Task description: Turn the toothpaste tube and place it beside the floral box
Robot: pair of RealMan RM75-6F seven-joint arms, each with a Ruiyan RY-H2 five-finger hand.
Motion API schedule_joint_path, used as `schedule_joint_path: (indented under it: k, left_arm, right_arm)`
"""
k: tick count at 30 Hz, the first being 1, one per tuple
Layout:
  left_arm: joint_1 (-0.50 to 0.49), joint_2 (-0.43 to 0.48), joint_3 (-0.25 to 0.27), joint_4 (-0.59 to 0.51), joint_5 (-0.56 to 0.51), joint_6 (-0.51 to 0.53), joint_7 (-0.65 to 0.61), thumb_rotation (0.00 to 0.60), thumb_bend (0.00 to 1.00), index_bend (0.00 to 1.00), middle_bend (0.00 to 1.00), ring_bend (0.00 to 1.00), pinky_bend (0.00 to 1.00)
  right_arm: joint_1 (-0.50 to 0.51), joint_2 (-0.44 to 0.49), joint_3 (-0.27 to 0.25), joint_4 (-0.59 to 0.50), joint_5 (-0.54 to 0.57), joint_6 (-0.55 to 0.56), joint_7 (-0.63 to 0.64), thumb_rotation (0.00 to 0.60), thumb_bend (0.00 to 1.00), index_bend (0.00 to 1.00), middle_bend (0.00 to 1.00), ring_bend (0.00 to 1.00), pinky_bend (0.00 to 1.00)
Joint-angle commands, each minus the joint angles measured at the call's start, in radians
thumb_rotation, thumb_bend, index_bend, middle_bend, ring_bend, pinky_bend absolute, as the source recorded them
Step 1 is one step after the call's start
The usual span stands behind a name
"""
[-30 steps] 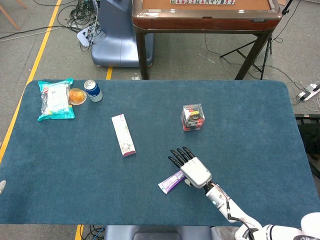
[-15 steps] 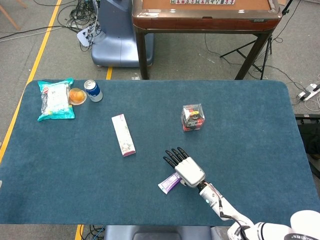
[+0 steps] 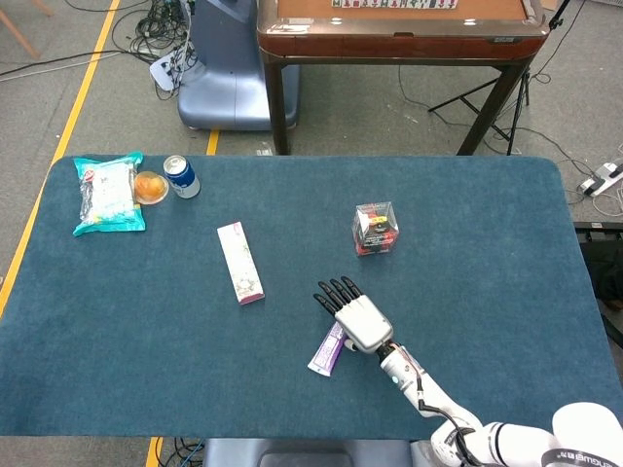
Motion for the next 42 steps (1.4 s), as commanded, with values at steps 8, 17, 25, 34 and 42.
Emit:
schedule_joint_path:
  k: [8,17,25,34,42]
  left_arm:
    - [0.003,0.003,-0.005,0.010,-0.007,-0.004,-0.016,0.600,0.24,0.65,0.61,0.44,0.51]
    - [0.004,0.003,-0.007,0.011,-0.007,-0.006,-0.018,0.600,0.24,0.65,0.61,0.43,0.51]
    - [0.003,0.003,-0.008,0.009,-0.012,-0.010,-0.012,0.600,0.24,0.65,0.61,0.44,0.51]
    - [0.005,0.005,-0.010,0.009,-0.011,-0.008,-0.018,0.600,0.24,0.65,0.61,0.44,0.51]
    - [0.006,0.006,-0.011,0.008,-0.010,-0.007,-0.020,0.600,0.24,0.65,0.61,0.44,0.51]
  right_arm:
    - [0.031,-0.027,0.032,0.031,0.034,-0.012,-0.001,0.600,0.00,0.11,0.00,0.00,0.08]
    - [0.034,-0.007,0.025,0.005,0.041,-0.006,0.005,0.600,0.00,0.10,0.00,0.00,0.08]
    - [0.014,0.041,-0.034,-0.080,0.005,0.009,0.030,0.600,0.00,0.10,0.00,0.00,0.08]
    - [0.001,0.043,-0.075,-0.115,-0.040,0.030,0.065,0.600,0.00,0.09,0.00,0.00,0.06]
    - [-0.010,0.041,-0.100,-0.142,-0.068,0.043,0.078,0.600,0.00,0.09,0.00,0.00,0.06]
